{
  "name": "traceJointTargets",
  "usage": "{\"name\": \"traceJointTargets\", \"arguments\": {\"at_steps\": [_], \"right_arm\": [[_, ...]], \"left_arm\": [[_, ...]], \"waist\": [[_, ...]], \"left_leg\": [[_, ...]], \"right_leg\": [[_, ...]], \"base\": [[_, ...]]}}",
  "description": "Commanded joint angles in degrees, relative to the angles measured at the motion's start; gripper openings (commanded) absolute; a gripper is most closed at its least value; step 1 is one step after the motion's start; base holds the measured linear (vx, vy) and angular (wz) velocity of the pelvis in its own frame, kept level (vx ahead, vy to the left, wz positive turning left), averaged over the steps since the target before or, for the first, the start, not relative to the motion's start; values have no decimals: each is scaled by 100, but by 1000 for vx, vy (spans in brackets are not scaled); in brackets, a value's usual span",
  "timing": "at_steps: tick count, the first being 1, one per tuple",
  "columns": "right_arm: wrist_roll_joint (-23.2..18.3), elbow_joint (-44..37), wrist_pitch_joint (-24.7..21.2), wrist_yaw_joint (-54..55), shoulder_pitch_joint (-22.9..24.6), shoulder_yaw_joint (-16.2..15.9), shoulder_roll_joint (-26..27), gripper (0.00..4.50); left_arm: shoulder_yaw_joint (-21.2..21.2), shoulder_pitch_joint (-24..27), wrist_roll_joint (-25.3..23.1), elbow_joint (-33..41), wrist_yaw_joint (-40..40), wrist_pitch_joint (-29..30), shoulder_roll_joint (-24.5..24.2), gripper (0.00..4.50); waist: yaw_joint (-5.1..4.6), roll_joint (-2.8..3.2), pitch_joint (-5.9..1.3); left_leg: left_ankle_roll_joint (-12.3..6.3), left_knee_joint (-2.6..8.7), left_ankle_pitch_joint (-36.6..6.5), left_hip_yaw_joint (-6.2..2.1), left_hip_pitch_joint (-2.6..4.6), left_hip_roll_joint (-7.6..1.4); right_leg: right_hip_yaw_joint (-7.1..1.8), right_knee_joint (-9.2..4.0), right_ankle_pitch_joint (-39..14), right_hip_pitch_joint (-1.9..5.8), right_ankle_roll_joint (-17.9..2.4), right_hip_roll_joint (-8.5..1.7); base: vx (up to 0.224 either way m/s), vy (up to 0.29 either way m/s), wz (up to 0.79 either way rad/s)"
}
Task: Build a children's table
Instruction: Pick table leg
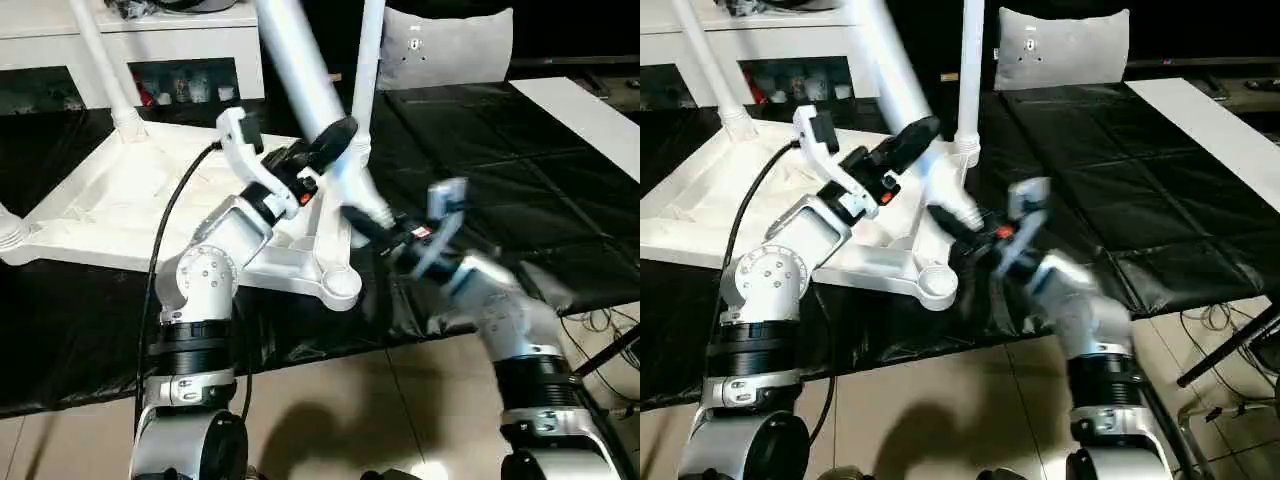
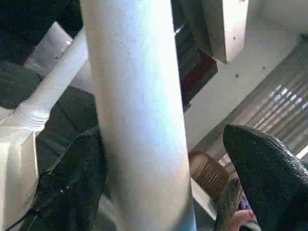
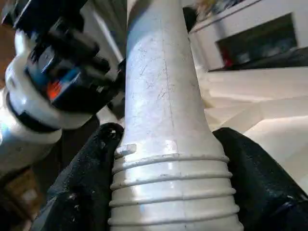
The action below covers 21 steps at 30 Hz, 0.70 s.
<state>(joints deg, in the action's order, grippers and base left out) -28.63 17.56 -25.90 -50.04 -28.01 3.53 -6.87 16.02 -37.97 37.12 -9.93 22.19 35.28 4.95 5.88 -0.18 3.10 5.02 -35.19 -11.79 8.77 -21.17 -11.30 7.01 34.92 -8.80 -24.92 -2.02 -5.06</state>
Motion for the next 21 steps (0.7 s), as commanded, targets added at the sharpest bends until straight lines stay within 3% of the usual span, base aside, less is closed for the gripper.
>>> {"name": "traceJointTargets", "arguments": {"at_steps": [1, 8, 14, 21], "right_arm": [[82, -159, 43, -42, 40, -95, -44, 273], [159, -133, 94, 9, 54, -175, -101, 273], [207, -80, 129, -17, 30, -216, -140, 273], [230, -79, 151, 7, 29, -241, -163, 273]], "left_arm": [[-8, -79, 148, 21, -77, 99, 23, 406], [157, -108, 388, 41, -142, 142, 60, 344], [170, -108, 451, 15, -155, 102, 35, 290], [149, -114, 444, -16, -150, 68, 22, 234]], "waist": [[27, -79, -455], [60, -106, -441], [61, -105, -439], [65, -89, -446]], "left_leg": [[-498, 354, -211, 36, -48, -100], [-478, 359, -272, 42, -45, -104], [-462, 360, -265, 40, -53, -98], [-475, 356, -226, 36, -50, -100]], "right_leg": [[-283, -473, -1686, 484, -494, -296], [-289, -473, -1687, 488, -536, -302], [-289, -481, -1756, 489, -445, -300], [-290, -471, -1636, 491, -491, -299]], "base": [[0, 0, 0], [0, 0, 0], [0, 0, 0], [0, 0, 0]]}}
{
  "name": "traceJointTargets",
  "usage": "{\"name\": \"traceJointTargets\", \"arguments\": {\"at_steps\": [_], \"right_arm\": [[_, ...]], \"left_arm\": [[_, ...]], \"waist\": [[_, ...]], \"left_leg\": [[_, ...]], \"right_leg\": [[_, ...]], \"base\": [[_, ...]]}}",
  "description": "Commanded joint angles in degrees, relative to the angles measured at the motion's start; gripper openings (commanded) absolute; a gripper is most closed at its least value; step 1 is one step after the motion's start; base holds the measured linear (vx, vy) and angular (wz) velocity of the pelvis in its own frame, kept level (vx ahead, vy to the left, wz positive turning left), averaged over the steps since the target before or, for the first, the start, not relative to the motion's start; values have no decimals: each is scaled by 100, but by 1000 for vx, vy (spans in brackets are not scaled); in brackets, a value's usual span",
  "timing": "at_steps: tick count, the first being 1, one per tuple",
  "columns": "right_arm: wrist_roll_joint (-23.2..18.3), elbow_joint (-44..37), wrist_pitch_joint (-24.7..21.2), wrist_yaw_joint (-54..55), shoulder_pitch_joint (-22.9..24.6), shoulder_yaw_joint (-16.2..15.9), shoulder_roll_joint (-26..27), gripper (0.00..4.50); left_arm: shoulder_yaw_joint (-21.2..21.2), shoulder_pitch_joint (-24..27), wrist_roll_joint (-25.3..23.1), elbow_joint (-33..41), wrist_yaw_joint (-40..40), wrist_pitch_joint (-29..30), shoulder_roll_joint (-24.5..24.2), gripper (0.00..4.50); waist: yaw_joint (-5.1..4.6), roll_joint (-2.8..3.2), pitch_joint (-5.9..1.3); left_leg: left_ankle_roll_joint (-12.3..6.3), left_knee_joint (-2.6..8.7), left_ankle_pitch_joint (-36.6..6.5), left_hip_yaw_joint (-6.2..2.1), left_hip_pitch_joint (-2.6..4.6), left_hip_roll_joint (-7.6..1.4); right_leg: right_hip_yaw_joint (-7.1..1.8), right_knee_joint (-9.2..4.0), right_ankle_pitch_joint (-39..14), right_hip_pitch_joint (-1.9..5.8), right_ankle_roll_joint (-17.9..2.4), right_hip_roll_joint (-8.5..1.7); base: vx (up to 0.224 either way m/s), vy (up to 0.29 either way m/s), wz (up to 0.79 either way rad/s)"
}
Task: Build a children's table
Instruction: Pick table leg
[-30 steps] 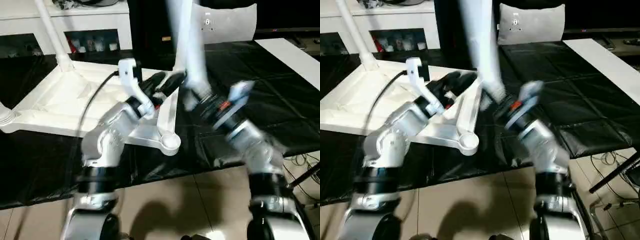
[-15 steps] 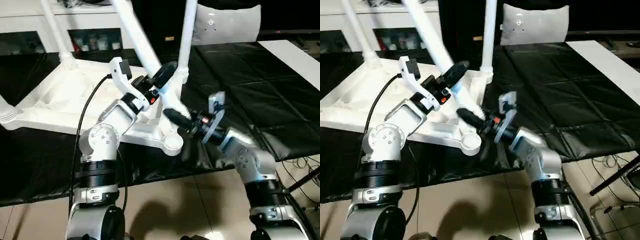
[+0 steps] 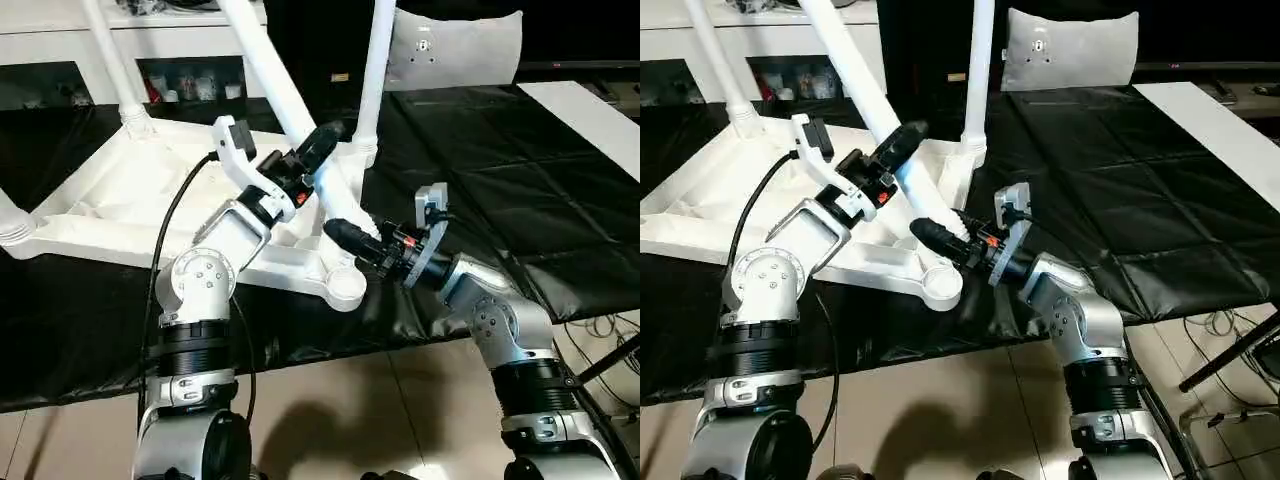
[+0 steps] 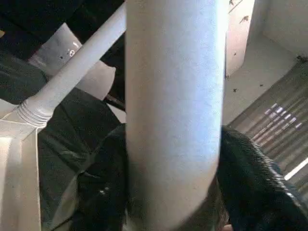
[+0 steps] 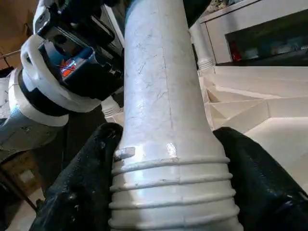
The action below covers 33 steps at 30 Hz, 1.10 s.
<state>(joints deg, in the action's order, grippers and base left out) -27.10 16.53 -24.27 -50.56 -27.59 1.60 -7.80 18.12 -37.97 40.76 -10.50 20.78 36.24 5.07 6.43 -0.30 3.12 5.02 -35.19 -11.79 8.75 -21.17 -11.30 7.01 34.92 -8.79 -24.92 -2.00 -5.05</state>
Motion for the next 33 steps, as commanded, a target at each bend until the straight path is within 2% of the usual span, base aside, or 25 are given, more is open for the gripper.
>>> {"name": "traceJointTargets", "arguments": {"at_steps": [1, 6, 12, 13, 14, 16, 23, 25, 26, 29, 33], "right_arm": [[78, 32, 3, 64, -11, -51, -74, 273], [168, 51, 67, 138, 0, -64, -81, 273], [213, 88, 85, 178, 1, -98, -102, 273], [205, 119, 66, 202, -13, -76, -104, 308], [204, 128, 64, 211, -16, -69, -103, 308], [360, 278, 234, 314, -41, -72, -148, 349], [311, 213, 283, -69, 116, -69, -392, 399], [246, 95, 122, -280, 247, -47, -682, 423], [248, 62, 84, -332, 285, -45, -780, 434], [337, 39, 171, -427, 358, -11, -1013, 449], [571, 87, 447, -219, 383, 97, -1266, 450]], "left_arm": [[-68, -114, 75, 31, -13, -38, 3, 223], [-92, -121, 20, -16, -31, -106, -23, 192], [-140, -165, -134, -64, -67, -271, -77, 190], [-133, -192, -168, -87, -90, -312, -92, 190], [-128, -197, -171, -92, -98, -319, -92, 190], [-177, -235, -305, -118, -141, -379, -164, 190], [-352, -258, -567, -140, -170, -499, -336, 190], [-385, -252, -615, -146, -157, -525, -364, 190], [-405, -248, -635, -142, -150, -535, -375, 190], [-443, -243, -653, -140, -139, -555, -392, 190], [-535, -234, -729, -143, -85, -573, -443, 190]], "waist": [[9, -65, -448], [12, -58, -448], [10, -47, -449], [7, -44, -449], [3, -41, -447], [7, -38, -455], [15, -49, -458], [17, -51, -456], [33, -93, -455], [42, -73, -452], [36, -87, -455]], "left_leg": [[-470, 357, -234, 35, -47, -105], [-458, 357, -248, 35, -49, -98], [-441, 360, -278, 32, -45, -102], [-446, 360, -270, 31, -43, -102], [-443, 360, -275, 32, -45, -99], [-424, 361, -262, 25, -40, -104], [-468, 348, -251, 31, -43, -104], [-486, 346, -242, 31, -45, -103], [-524, 336, -213, 39, -48, -99], [-519, 334, -237, 42, -52, -88], [-507, 327, -253, 42, -60, -71]], "right_leg": [[-290, -467, -1610, 490, -516, -299], [-290, -470, -1602, 496, -523, -301], [-290, -471, -1595, 498, -528, -300], [-289, -472, -1566, 495, -528, -294], [-288, -471, -1565, 495, -525, -292], [-286, -464, -1535, 493, -534, -295], [-294, -438, -1366, 513, -600, -295], [-291, -442, -1362, 516, -604, -293], [-294, -443, -1344, 522, -590, -287], [-284, -459, -1520, 521, -548, -291], [-265, -487, -1757, 518, -427, -283]], "base": [[0, 0, 0], [0, 0, 0], [0, 0, 0], [0, 0, 0], [0, 0, 0], [0, 0, 0], [0, 0, 0], [0, 0, 0], [0, 0, 0], [0, 0, 0], [0, 0, 0]]}}
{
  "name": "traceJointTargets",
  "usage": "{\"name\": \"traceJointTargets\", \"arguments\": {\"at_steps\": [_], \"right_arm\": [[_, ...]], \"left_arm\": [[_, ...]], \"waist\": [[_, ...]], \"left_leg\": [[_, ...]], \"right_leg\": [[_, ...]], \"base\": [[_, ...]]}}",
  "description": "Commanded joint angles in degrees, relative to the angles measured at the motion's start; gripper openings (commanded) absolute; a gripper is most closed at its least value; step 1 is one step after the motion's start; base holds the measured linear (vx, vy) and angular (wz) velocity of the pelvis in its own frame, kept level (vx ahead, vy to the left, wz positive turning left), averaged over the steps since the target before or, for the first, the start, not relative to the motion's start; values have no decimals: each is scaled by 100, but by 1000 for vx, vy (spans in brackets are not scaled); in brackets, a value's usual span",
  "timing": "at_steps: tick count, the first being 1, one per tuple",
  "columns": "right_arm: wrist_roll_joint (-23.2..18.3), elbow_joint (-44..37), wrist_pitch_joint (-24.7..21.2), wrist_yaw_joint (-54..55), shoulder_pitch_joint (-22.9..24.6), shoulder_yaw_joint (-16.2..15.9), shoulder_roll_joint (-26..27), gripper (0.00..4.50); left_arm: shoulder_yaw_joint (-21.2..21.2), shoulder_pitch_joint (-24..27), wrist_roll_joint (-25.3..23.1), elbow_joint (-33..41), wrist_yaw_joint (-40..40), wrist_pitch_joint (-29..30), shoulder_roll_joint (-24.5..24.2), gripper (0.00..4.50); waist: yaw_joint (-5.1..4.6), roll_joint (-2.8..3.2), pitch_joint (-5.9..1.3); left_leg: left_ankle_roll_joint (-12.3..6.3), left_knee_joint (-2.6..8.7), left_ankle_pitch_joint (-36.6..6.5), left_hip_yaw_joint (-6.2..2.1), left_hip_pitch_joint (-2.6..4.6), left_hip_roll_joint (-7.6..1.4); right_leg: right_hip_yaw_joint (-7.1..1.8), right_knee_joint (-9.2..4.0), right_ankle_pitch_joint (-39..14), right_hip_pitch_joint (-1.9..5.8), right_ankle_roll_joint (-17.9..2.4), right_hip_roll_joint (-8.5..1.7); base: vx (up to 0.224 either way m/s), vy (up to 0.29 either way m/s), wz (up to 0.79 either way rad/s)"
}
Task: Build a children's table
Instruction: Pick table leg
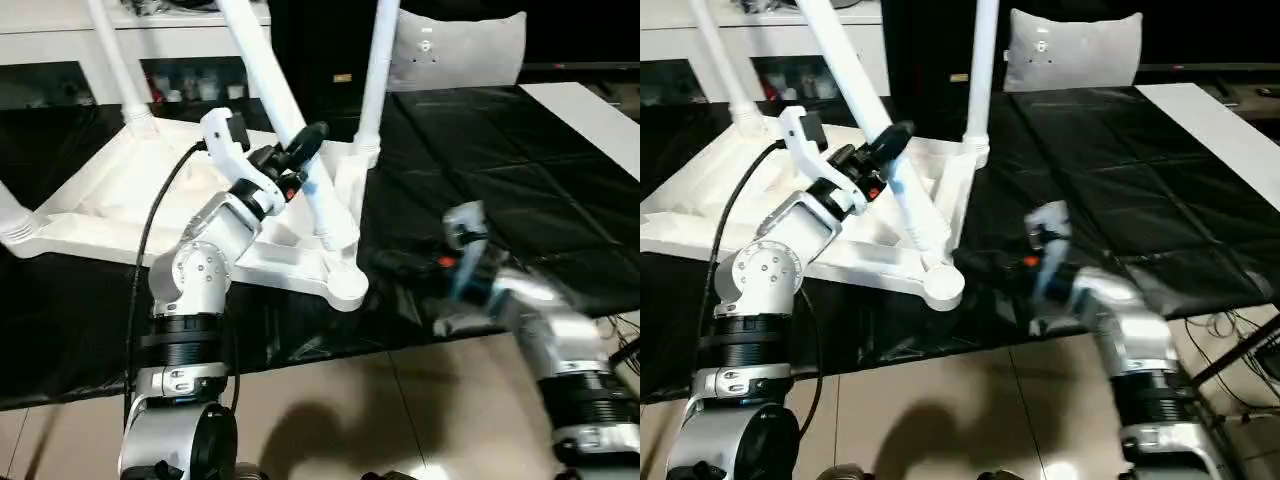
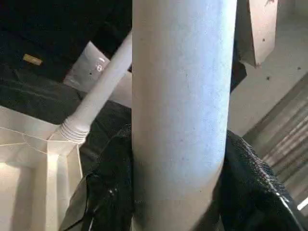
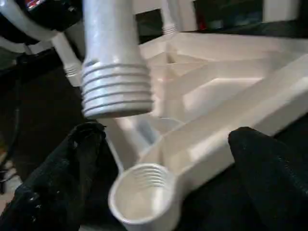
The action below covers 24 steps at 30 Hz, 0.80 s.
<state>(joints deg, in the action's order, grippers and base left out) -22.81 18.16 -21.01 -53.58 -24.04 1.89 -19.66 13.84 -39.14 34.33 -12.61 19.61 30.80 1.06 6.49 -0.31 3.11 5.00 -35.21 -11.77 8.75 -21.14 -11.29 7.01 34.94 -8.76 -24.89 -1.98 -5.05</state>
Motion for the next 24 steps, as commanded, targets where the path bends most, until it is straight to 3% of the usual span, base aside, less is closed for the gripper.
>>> {"name": "traceJointTargets", "arguments": {"at_steps": [1, 3, 6, 11, 13, 17, 18, 22, 24], "right_arm": [[143, -70, 156, 80, 29, 77, -80, 450], [201, 6, 562, 33, 13, 140, -144, 450], [126, 118, 95, -52, -194, 72, -301, 450], [-177, 200, -127, -224, -455, 159, -199, 450], [-250, 205, -187, -323, -515, 149, -189, 450], [-516, 147, -500, -971, -715, -22, -289, 450], [-578, 85, -687, -1350, -784, -185, -408, 450], [-661, -65, -882, -1950, -839, -471, -551, 450], [-707, -92, -988, -2249, -903, -617, -572, 420]], "left_arm": [[-112, -117, -92, 68, 35, -30, -44, 190], [-207, -100, -185, 70, 84, -46, -92, 190], [-381, -55, -286, 114, 199, -71, -160, 190], [-670, 22, -331, 246, 558, -25, -281, 190], [-766, 43, -323, 285, 734, -6, -334, 190], [-1174, 148, -148, 549, 1696, 158, -637, 190], [-1350, 177, -52, 675, 2173, 226, -815, 190], [-1566, 175, 151, 850, 2881, 347, -1060, 190], [-1662, 135, 241, 892, 3195, 416, -1137, 190]], "waist": [[26, -92, -456], [19, -92, -466], [15, -89, -469], [8, -130, -464], [19, -103, -467], [18, -123, -467], [20, -111, -465], [22, -101, -451], [22, -98, -447]], "left_leg": [[-494, 323, -208, 46, -65, -69], [-529, 318, -219, 46, -67, -72], [-620, 312, -128, 40, -57, -71], [-670, 311, -162, 51, -61, -77], [-678, 311, -143, 46, -49, -96], [-679, 316, -112, 45, -50, -111], [-708, 314, -86, 43, -47, -115], [-660, 323, -159, 49, -46, -128], [-633, 325, -215, 53, -47, -130]], "right_leg": [[-266, -488, -1728, 503, -412, -273], [-262, -473, -1706, 501, -406, -281], [-261, -459, -1562, 503, -516, -256], [-259, -465, -1645, 497, -567, -271], [-268, -451, -1611, 483, -620, -280], [-280, -414, -1471, 496, -738, -294], [-285, -396, -1400, 496, -797, -292], [-298, -401, -1471, 496, -835, -303], [-297, -408, -1533, 495, -825, -303]], "base": [[0, 0, 0], [0, 0, 0], [0, 0, 0], [0, 0, 0], [0, 0, 0], [0, 0, 0], [0, 0, 0], [0, 0, 0], [0, 0, 0]]}}
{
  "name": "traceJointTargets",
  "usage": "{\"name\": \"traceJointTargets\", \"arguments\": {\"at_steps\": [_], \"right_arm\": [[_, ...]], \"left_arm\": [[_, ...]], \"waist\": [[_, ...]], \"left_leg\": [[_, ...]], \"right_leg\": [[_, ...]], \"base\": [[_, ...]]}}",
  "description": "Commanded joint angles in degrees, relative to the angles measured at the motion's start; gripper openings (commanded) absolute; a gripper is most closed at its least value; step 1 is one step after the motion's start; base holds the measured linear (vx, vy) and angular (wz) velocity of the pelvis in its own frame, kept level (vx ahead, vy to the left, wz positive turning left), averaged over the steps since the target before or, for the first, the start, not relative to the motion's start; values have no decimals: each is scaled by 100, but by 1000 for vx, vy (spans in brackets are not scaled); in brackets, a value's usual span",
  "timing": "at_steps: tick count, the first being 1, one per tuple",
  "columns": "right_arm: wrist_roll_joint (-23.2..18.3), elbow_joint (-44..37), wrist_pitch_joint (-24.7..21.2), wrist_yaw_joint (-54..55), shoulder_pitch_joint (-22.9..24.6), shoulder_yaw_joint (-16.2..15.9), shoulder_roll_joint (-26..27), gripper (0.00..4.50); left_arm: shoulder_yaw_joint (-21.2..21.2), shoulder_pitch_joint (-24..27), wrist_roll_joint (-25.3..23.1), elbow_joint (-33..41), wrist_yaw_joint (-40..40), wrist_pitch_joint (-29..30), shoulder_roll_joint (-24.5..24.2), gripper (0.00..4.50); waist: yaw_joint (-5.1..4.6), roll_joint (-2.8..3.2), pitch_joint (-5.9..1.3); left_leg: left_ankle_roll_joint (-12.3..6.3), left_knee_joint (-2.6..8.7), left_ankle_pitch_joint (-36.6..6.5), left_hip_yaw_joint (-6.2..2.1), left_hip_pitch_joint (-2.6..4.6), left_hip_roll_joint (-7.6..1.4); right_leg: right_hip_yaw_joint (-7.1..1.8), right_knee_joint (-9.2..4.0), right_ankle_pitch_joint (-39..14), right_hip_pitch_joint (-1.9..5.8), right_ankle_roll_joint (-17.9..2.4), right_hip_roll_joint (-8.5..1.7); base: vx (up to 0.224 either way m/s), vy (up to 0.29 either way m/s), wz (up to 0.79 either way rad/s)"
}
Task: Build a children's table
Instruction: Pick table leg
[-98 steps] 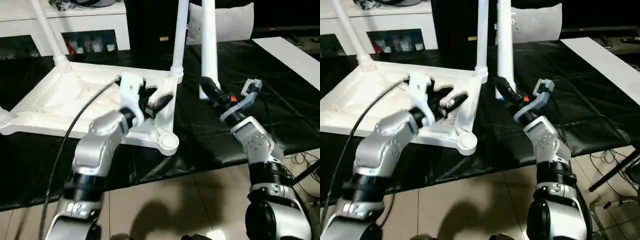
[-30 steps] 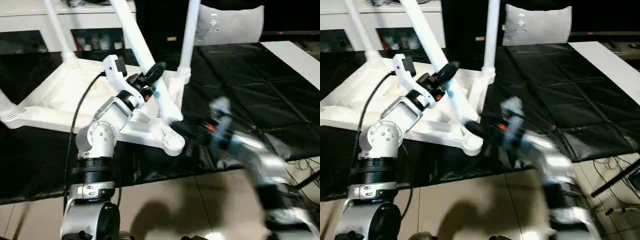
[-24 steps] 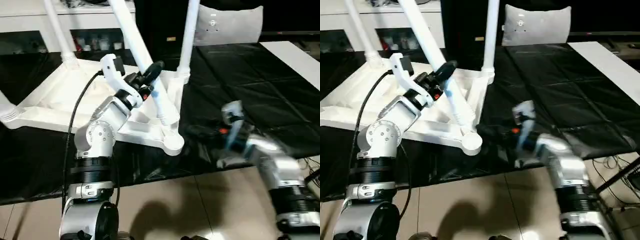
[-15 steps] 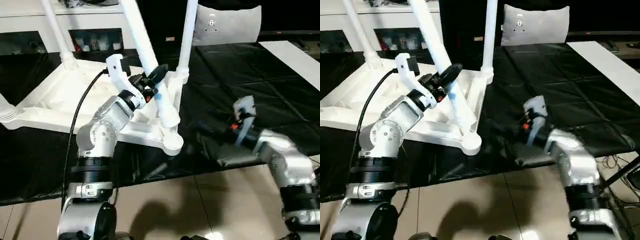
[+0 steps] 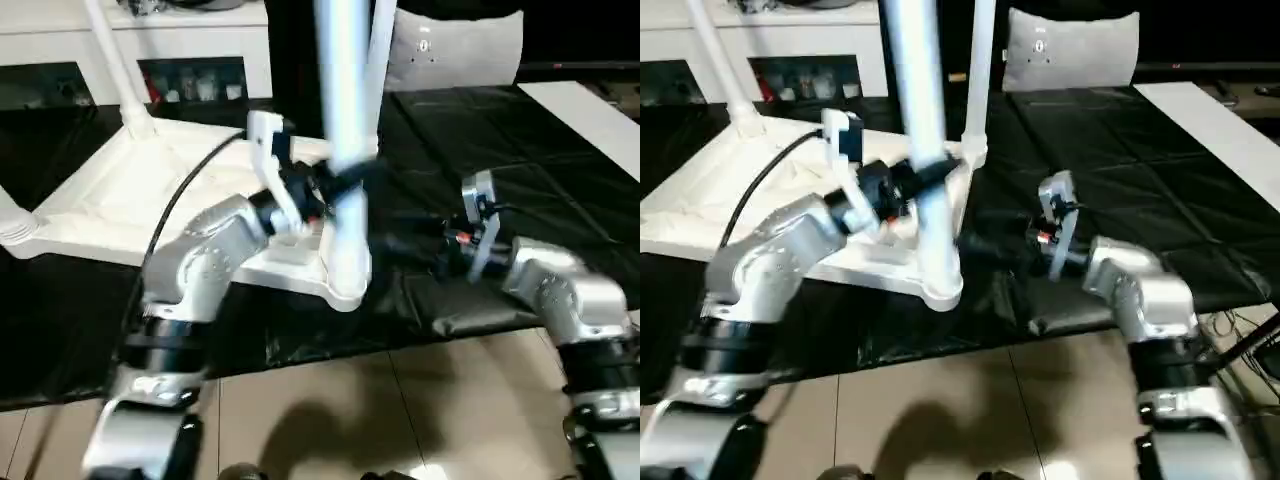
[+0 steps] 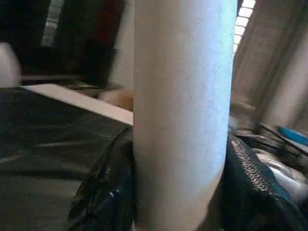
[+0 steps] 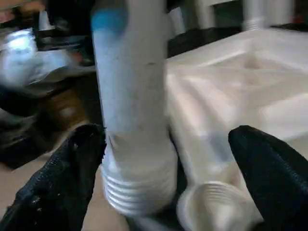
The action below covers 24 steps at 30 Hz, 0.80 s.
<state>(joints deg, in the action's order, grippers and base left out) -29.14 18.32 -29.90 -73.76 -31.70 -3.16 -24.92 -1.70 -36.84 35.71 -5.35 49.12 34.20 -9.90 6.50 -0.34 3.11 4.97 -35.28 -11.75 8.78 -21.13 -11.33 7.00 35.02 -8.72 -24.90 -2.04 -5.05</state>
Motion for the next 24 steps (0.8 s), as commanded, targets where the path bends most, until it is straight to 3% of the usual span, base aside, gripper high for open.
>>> {"name": "traceJointTargets", "arguments": {"at_steps": [1, 8, 17, 19, 24], "right_arm": [[-85, -113, -148, -298, -158, -153, -52, 412], [-142, -120, -320, -588, -286, -325, -19, 342], [-251, -206, -538, -757, -235, -407, 37, 280], [-257, -227, -555, -763, -213, -412, 31, 247], [-299, -357, -652, -749, -106, -401, 30, 212]], "left_arm": [[-133, -106, 115, 171, 300, 93, -53, 190], [-296, -126, 192, 263, 648, 116, -83, 190], [-320, -94, 98, 226, 705, 52, -64, 190], [-313, -102, 46, 183, 657, 12, -56, 190], [-303, -104, -18, 105, 532, -64, -19, 190]], "waist": [[18, -94, -451], [15, -92, -444], [20, -86, -461], [19, -89, -458], [15, -88, -461]], "left_leg": [[-590, 333, -241, 46, -47, -128], [-427, 341, -343, 46, -45, -120], [-445, 333, -230, 44, -46, -124], [-430, 336, -257, 45, -41, -122], [-408, 330, -249, 48, -47, -112]], "right_leg": [[-293, -412, -1572, 504, -819, -309], [-295, -444, -1815, 500, -679, -302], [-297, -419, -1578, 504, -744, -296], [-296, -427, -1631, 505, -721, -296], [-295, -435, -1688, 507, -653, -290]], "base": [[0, 0, 0], [0, 0, 0], [0, 0, 0], [0, 0, 0], [0, 0, 0]]}}
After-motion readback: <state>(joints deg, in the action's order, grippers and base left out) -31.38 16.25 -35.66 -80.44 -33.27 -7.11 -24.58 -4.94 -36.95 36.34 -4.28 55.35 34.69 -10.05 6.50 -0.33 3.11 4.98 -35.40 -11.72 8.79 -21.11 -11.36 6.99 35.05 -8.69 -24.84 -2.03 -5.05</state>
